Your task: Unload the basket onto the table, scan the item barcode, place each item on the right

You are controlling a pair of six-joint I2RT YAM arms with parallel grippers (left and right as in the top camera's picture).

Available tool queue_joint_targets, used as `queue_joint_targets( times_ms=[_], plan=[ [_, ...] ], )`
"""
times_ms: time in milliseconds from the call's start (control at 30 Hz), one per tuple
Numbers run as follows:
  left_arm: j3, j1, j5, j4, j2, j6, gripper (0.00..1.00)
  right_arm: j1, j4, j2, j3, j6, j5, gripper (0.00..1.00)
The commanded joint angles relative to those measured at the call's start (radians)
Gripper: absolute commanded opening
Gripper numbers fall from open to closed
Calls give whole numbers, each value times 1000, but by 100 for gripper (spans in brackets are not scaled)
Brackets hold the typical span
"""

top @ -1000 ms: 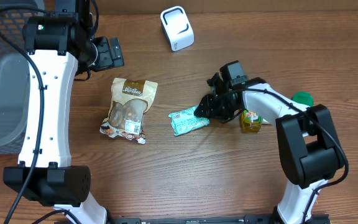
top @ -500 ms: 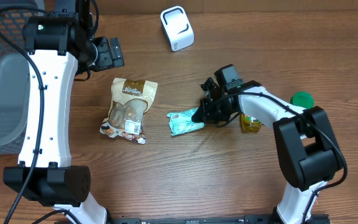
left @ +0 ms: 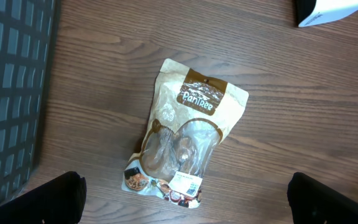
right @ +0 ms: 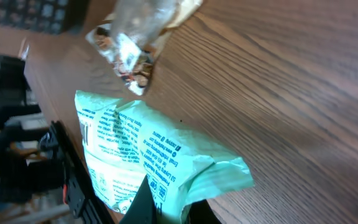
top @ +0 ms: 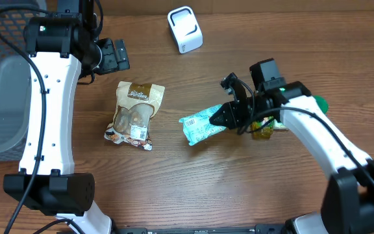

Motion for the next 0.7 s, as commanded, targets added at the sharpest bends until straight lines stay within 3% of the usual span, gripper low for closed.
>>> queue_joint_targets(
  times_ms=[0,667],
  plan=[
    [15,-6,5,4,2,11,100,2,-2,-69,2,-81,-28,4],
    [15,-6,5,4,2,11,100,2,-10,-86,2,-80,-28,4]
  ],
)
